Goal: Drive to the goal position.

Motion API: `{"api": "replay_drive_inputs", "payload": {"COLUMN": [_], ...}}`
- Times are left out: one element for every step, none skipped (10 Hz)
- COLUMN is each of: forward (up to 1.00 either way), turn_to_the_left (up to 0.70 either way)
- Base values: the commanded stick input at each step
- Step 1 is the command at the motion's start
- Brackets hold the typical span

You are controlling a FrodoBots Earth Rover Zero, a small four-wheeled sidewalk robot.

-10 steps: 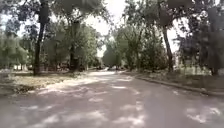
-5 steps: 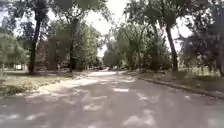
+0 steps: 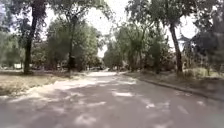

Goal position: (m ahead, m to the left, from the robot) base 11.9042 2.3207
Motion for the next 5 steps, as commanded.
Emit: {"api": "replay_drive_inputs", "payload": {"forward": [0.85,0.85,0.85,0.85,0.85], "turn_to_the_left": [0.00,0.00,0.00,0.00,0.00]}}
